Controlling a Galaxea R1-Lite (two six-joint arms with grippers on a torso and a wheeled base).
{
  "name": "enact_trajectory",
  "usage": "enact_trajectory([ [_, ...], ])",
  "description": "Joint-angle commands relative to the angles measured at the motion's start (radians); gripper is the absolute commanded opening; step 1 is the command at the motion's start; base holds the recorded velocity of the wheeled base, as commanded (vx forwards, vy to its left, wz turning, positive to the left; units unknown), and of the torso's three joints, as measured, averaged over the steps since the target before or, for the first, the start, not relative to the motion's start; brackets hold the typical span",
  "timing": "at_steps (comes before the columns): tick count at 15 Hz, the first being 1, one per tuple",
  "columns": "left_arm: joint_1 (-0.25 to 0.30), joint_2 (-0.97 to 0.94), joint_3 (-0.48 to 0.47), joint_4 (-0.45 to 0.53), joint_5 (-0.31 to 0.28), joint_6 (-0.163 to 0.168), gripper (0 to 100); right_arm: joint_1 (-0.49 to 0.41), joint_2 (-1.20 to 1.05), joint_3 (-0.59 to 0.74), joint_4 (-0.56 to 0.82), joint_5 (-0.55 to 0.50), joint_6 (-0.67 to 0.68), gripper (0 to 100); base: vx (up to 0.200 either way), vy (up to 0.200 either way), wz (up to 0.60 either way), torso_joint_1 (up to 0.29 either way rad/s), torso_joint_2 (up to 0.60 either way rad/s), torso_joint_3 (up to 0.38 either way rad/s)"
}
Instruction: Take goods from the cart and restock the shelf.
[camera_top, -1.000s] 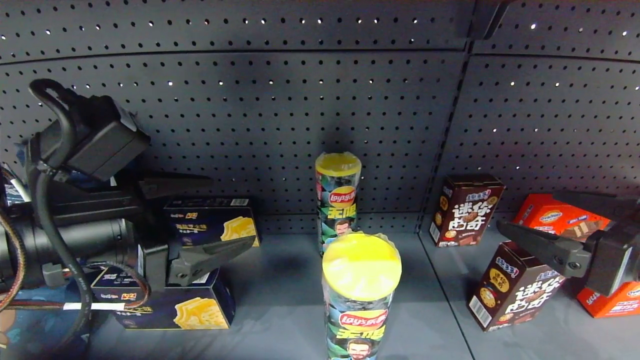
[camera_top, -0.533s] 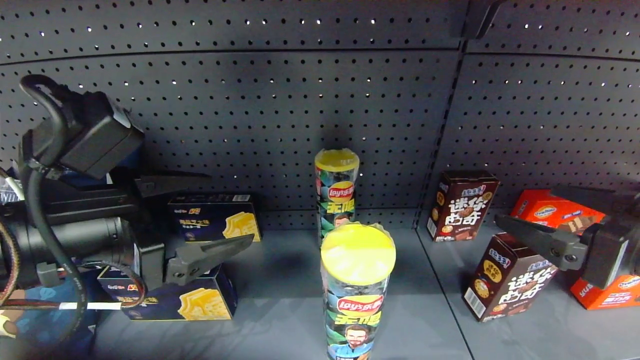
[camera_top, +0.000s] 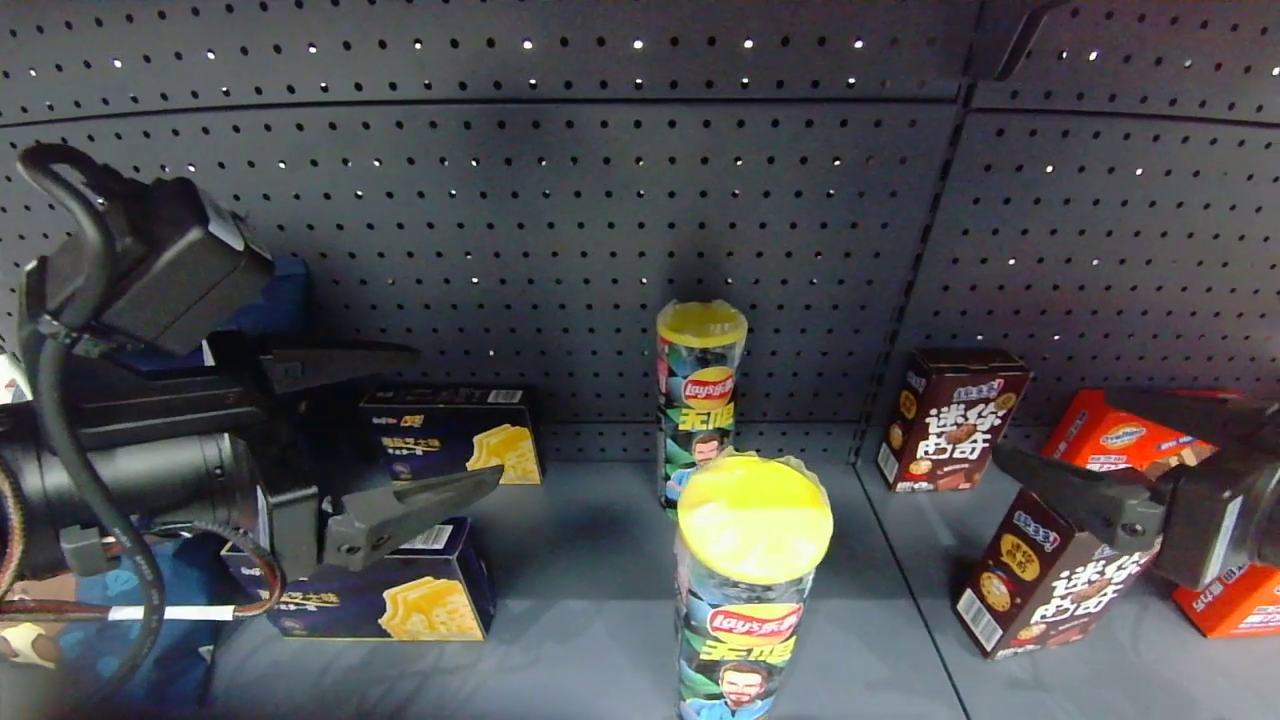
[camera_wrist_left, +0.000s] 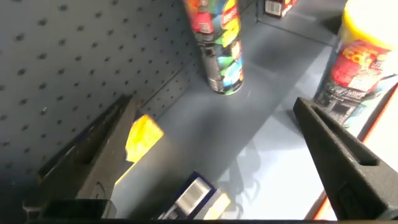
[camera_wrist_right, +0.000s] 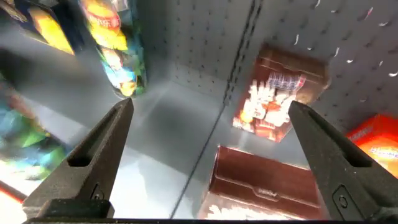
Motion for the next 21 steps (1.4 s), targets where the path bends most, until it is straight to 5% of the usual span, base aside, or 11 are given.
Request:
enact_trajectory([
  [1, -0.001, 0.002, 0.002, -0.001, -0.001, 0.0, 100, -0.004, -0.011, 0.015, -0.006, 0.002, -0.002, 100, 0.0, 0.0, 0.0, 0.0, 0.0, 0.0],
  [8, -0.007, 0.003, -0.006, -0.008, -0.001, 0.001, 100, -0.004, 0.023, 0.019, -0.003, 0.014, -0.024, 100, 0.0, 0.0, 0.0, 0.0, 0.0, 0.0],
  [10, -0.01, 0.003, -0.003, -0.008, -0.001, 0.003, 100, 0.006, 0.061, 0.006, -0.009, 0.1, -0.094, 100, 0.0, 0.0, 0.0, 0.0, 0.0, 0.0],
  [21, -0.002, -0.001, 0.031, -0.008, -0.002, 0.001, 100, 0.22, 0.261, 0.03, -0.032, 0.12, -0.13, 100, 0.0, 0.0, 0.0, 0.0, 0.0, 0.0],
])
